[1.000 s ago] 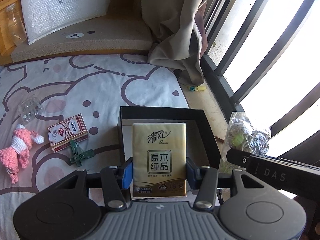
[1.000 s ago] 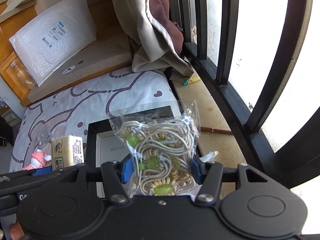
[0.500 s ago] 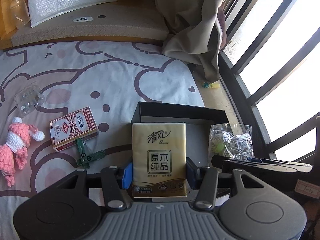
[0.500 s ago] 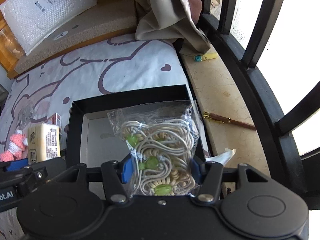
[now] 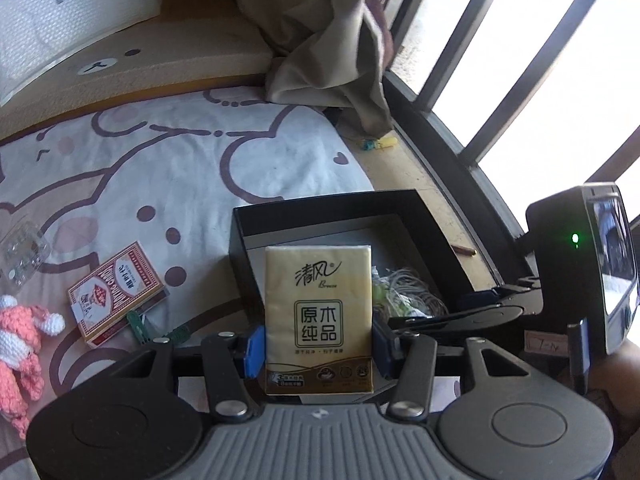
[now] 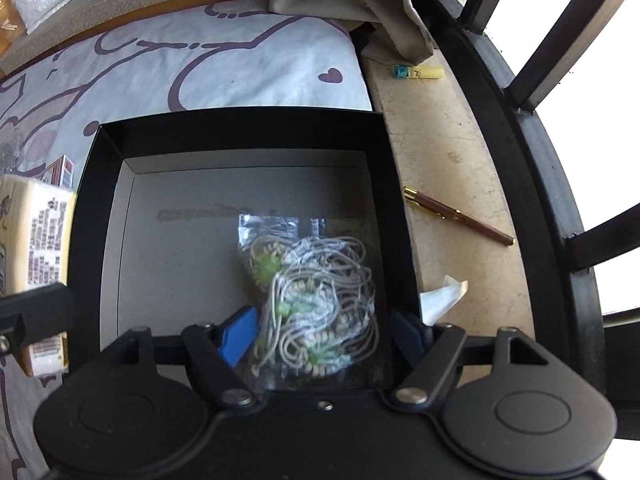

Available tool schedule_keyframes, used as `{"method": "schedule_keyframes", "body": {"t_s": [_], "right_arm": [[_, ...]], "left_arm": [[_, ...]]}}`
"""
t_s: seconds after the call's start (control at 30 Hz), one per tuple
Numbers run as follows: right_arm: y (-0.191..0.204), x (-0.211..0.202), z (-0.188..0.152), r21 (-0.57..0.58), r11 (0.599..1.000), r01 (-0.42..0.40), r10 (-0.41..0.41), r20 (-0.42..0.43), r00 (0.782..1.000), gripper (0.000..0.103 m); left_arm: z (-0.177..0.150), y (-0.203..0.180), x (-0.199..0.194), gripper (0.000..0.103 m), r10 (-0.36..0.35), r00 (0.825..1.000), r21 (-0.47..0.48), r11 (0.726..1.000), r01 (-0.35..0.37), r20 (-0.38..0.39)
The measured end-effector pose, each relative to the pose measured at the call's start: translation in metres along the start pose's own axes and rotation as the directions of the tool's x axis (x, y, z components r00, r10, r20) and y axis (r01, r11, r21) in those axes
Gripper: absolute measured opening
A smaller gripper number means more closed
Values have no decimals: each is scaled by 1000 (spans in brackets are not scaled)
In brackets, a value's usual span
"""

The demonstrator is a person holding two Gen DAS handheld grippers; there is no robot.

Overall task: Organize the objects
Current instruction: 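Release the bead bag into the box while the left tool lowers the tissue pack in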

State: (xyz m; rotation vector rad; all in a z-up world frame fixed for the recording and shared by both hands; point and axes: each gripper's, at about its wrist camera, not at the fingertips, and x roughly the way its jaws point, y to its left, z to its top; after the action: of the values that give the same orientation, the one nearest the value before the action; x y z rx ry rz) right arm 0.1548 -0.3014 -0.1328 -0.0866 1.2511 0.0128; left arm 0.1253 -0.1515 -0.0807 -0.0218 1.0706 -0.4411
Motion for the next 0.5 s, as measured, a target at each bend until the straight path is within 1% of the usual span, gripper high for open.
{"method": "schedule_keyframes", "body": {"t_s": [0.07, 0.13, 0.23, 0.3, 0.33, 0.4, 0.5], "right_arm": [[-6, -6, 1, 26, 999, -22, 22, 11, 1000, 75], [-15, -15, 1, 73, 996, -54, 52, 27, 998, 74], [-31, -30, -2, 161, 982, -103, 96, 52, 994, 68], [-44, -37, -4, 224, 967, -124, 111, 68, 991, 62], [-50, -40, -5, 252, 958, -134, 119, 76, 990, 60], [-59, -42, -7, 292, 945, -147, 127, 86, 988, 54], [-68, -43, -10, 325, 933, -153, 128, 95, 987, 52]], "left_arm": [[0, -7, 2, 52, 2, 1000, 81, 997, -2, 4], [-2, -13, 3, 52, 11, 1000, 163, 986, -12, 8], [-5, -19, 6, 52, 12, 1000, 278, 961, -13, 5], [-9, -24, 10, 52, 20, 1000, 364, 931, -18, -2], [-11, -27, 12, 52, 27, 1000, 398, 917, -22, -7], [-16, -33, 18, 52, 39, 999, 478, 878, -23, -22], [-21, -40, 26, 52, 43, 998, 548, 836, -14, -40]]}}
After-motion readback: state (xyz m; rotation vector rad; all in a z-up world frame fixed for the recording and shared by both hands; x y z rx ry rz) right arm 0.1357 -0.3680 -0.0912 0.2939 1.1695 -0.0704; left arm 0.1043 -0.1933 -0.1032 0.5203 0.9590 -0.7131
